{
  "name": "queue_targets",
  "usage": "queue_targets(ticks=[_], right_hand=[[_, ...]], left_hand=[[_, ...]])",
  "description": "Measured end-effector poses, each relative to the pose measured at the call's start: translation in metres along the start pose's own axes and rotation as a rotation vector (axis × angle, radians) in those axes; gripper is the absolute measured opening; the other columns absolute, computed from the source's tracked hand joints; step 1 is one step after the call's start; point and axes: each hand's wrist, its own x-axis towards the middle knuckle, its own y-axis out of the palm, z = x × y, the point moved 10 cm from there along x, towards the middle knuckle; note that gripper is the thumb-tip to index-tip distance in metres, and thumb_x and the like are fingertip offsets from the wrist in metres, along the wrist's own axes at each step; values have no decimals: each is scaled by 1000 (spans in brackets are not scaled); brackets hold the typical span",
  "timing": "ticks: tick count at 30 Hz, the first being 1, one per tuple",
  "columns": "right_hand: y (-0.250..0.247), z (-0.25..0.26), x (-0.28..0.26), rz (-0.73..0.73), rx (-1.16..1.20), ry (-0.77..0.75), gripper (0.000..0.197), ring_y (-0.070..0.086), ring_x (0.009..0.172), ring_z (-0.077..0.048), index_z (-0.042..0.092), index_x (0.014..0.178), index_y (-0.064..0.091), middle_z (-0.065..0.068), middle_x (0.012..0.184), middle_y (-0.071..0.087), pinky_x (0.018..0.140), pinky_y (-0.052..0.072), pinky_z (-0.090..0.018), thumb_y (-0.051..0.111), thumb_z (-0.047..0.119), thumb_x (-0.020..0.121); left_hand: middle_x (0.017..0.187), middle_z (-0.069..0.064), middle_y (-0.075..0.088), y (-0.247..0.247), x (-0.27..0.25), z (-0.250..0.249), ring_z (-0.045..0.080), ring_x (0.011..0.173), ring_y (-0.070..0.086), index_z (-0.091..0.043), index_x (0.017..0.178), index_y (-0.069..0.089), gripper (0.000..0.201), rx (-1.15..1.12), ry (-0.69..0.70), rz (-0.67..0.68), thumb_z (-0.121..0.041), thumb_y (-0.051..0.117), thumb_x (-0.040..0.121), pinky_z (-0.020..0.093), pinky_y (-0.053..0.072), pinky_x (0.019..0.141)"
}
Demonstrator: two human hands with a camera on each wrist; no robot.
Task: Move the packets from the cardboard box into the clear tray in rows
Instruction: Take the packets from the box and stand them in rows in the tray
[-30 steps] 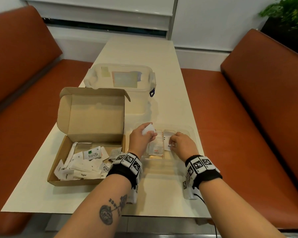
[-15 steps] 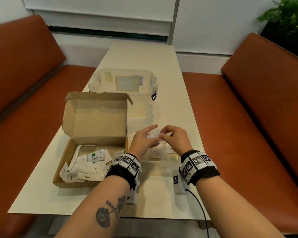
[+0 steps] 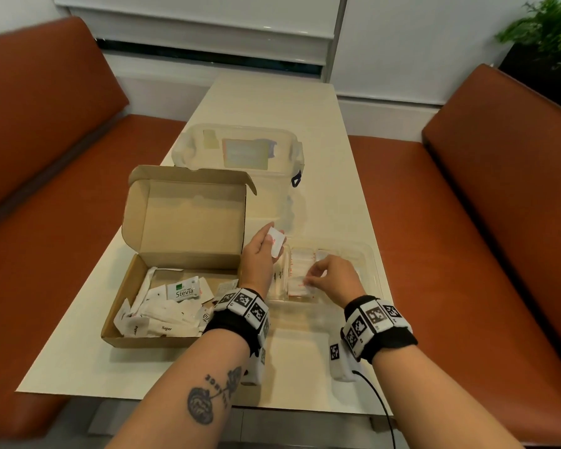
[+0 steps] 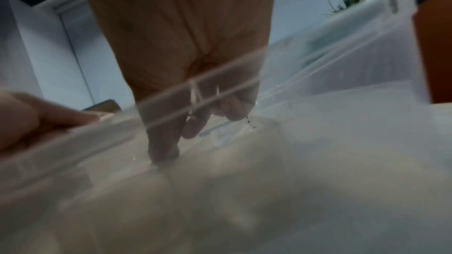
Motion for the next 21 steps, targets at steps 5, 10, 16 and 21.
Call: queue_targets(ticks=[5, 10, 16, 21], right_hand=[[9, -2, -1, -12, -170, -15, 11, 48, 82, -11, 14, 84, 70, 5, 84, 49, 69, 35, -20, 67, 25, 84], [9, 12, -5, -56, -260, -117, 8, 51, 92, -16, 16, 88, 62, 4, 93, 48, 71, 37, -23, 66, 18, 81], [21, 27, -4, 23, -463, -218, 11, 43, 102, -20, 15, 84, 70, 0, 102, 50, 77, 44, -28, 71, 25, 79], [29, 24, 2, 88, -508, -183, 28, 40, 107, -19, 16, 87, 73, 0, 105, 54, 82, 40, -29, 70, 42, 78]], left_hand=[[121, 6, 63, 0, 0, 1, 24, 109, 61, -49, 96, 65, 39, 87, 9, 12, -18, 42, 99, 49, 50, 97], [119, 4, 64, 0, 0, 3, 24, 110, 60, -54, 94, 66, 39, 131, 16, 10, -22, 44, 97, 50, 49, 96], [118, 9, 63, 1, 0, 1, 30, 110, 59, -32, 120, 64, 34, 164, 26, 21, -23, 43, 94, 52, 48, 97], [114, 3, 63, 1, 0, 0, 24, 107, 59, -26, 124, 62, 33, 201, 37, 14, -20, 43, 98, 49, 50, 96]])
